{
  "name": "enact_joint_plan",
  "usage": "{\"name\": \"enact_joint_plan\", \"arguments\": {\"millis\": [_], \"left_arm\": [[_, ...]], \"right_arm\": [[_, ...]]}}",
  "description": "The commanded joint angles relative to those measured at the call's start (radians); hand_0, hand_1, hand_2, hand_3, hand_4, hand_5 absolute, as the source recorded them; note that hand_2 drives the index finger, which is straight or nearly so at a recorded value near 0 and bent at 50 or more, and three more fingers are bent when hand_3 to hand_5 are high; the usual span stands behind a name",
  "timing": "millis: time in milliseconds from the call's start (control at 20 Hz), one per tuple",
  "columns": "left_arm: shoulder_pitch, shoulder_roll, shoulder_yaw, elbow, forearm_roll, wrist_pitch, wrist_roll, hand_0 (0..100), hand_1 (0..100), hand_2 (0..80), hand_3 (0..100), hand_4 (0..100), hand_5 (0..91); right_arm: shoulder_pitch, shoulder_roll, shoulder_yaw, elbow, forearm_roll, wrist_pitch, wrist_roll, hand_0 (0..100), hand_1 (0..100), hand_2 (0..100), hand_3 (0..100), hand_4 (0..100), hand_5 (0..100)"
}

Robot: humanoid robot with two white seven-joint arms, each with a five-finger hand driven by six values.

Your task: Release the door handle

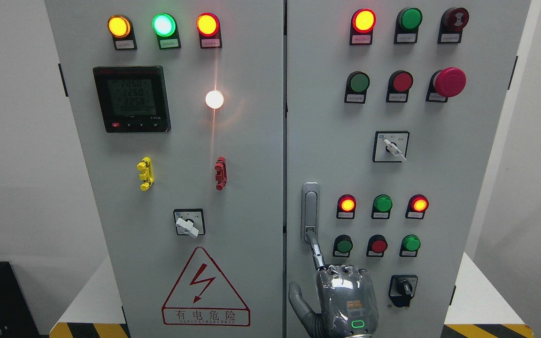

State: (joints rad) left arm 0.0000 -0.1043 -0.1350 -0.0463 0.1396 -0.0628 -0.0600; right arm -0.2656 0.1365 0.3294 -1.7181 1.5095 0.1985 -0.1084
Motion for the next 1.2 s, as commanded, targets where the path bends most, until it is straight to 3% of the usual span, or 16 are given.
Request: {"name": "enact_joint_plan", "arguments": {"millis": [0, 1152], "left_arm": [[-0.034, 0.0, 0.0, 0.0, 0.0, 0.0, 0.0, 12, 56, 0.0, 0, 0, 0.0], [-0.034, 0.0, 0.0, 0.0, 0.0, 0.0, 0.0, 12, 56, 0.0, 0, 0, 0.0]], "right_arm": [[0.005, 0.0, 0.002, 0.002, 0.0, -0.001, 0.001, 51, 28, 1, 100, 100, 100], [0.017, 0.0, 0.002, -0.006, 0.001, -0.001, 0.001, 51, 28, 2, 100, 100, 100]]}}
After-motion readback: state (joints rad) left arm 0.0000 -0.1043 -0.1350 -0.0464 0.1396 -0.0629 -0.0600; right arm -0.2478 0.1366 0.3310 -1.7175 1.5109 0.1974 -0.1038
